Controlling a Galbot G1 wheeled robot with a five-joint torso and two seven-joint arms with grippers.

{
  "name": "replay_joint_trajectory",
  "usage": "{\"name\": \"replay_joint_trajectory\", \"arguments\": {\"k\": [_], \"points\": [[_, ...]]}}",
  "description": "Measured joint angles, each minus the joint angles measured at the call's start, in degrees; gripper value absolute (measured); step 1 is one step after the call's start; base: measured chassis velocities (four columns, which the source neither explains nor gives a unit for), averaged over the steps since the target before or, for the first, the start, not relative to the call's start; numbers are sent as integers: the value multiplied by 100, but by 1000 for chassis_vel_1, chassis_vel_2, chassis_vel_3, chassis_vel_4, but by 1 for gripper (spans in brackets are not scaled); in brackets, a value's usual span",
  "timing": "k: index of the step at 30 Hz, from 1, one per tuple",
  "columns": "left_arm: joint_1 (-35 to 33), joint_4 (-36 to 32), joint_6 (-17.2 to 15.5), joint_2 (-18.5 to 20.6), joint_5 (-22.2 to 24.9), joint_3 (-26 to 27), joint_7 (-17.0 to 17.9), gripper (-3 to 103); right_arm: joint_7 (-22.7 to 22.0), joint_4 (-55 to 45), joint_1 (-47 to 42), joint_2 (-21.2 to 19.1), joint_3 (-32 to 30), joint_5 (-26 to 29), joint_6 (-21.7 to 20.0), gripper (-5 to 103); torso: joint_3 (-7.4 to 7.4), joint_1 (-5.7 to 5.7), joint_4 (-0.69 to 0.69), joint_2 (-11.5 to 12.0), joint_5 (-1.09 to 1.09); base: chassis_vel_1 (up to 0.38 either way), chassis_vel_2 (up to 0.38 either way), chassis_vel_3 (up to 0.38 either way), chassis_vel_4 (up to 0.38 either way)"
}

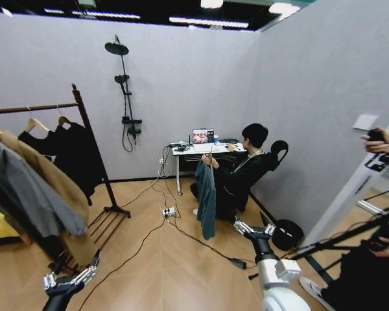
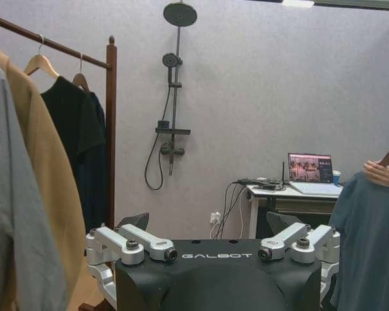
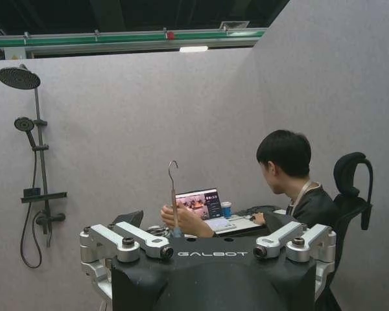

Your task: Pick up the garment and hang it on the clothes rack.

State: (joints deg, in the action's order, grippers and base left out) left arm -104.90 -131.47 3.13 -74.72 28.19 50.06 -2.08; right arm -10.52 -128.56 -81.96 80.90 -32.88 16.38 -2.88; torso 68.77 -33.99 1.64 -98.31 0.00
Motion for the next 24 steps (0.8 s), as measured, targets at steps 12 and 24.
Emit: {"name": "replay_joint_trajectory", "arguments": {"k": [12, 24], "points": [[-1, 0, 0, 0, 0, 0, -1, 100, 332, 47, 145, -114, -65, 444, -89, 100, 0, -2, -4, 1, 3, -353, 347, 353, -344], [0, 0, 0, 0, 0, 0, 0, 100, 431, 222, 281, -147, -15, 475, 141, 100, 1, -4, -4, 2, 3, -337, 341, 338, -335]]}}
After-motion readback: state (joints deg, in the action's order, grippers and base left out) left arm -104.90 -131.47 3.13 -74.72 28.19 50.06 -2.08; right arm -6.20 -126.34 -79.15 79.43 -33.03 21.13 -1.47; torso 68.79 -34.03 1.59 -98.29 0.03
